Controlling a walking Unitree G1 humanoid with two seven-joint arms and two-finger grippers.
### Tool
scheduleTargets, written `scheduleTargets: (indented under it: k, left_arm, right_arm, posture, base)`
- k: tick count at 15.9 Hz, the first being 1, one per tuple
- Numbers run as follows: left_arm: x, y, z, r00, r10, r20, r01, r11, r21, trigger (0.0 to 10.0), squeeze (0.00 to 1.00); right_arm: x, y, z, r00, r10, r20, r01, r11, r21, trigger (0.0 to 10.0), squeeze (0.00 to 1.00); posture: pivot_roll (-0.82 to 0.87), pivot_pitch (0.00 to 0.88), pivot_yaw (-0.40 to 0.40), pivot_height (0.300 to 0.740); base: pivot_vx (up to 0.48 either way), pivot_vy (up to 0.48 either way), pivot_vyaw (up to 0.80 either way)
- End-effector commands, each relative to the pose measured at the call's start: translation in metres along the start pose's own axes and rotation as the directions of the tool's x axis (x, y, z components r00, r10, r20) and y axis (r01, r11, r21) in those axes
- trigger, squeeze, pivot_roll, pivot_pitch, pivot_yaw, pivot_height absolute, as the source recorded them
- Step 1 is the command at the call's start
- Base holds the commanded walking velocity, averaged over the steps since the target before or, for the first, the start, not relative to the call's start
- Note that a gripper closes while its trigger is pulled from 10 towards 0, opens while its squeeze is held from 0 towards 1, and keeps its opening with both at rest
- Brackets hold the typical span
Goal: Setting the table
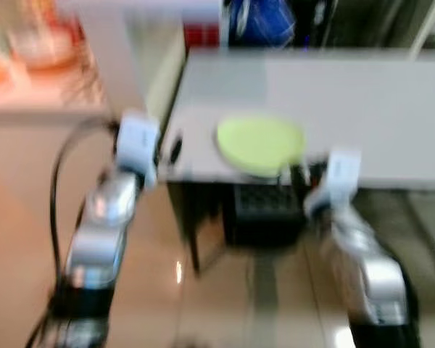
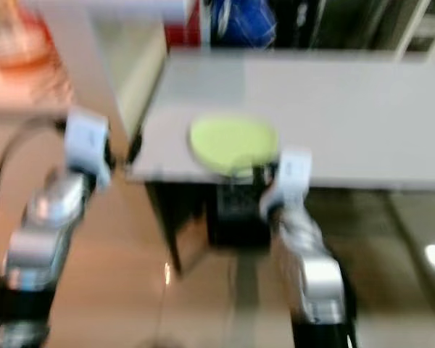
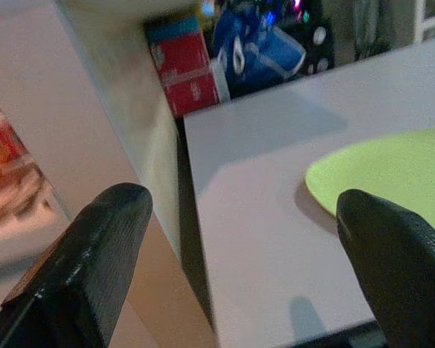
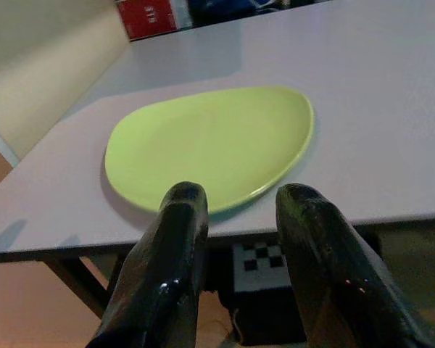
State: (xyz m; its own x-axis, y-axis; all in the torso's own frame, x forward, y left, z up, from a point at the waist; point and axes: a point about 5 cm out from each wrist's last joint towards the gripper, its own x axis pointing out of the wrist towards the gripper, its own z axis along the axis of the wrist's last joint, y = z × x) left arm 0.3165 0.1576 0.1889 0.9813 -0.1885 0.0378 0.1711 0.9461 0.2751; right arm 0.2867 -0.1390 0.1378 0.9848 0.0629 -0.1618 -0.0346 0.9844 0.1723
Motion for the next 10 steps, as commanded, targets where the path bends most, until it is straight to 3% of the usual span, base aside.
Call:
scheduleTargets:
  k: [1, 10]
  left_arm:
    - [0.0009, 0.0040, 0.0029, 1.000, 0.012, 0.007, -0.012, 1.000, 0.005, 10.0, 0.00]
    - [0.0031, 0.0093, 0.0038, 0.999, 0.039, 0.001, -0.039, 0.999, 0.006, 10.0, 0.00]
  right_arm:
    - [0.0008, 0.0044, 0.0053, 1.000, 0.016, 0.012, -0.016, 1.000, 0.007, 10.0, 0.00]
    - [0.0064, 0.0075, 0.0089, 1.000, 0.027, 0.012, -0.027, 1.000, -0.003, 10.0, 0.00]
  posture:
    - [0.00, 0.000, 0.041, 0.740]
    - [0.02, 0.000, 0.029, 0.740]
  base:
    - [0.000, 0.442, 0.00]
    - [0.000, 0.442, 0.00]
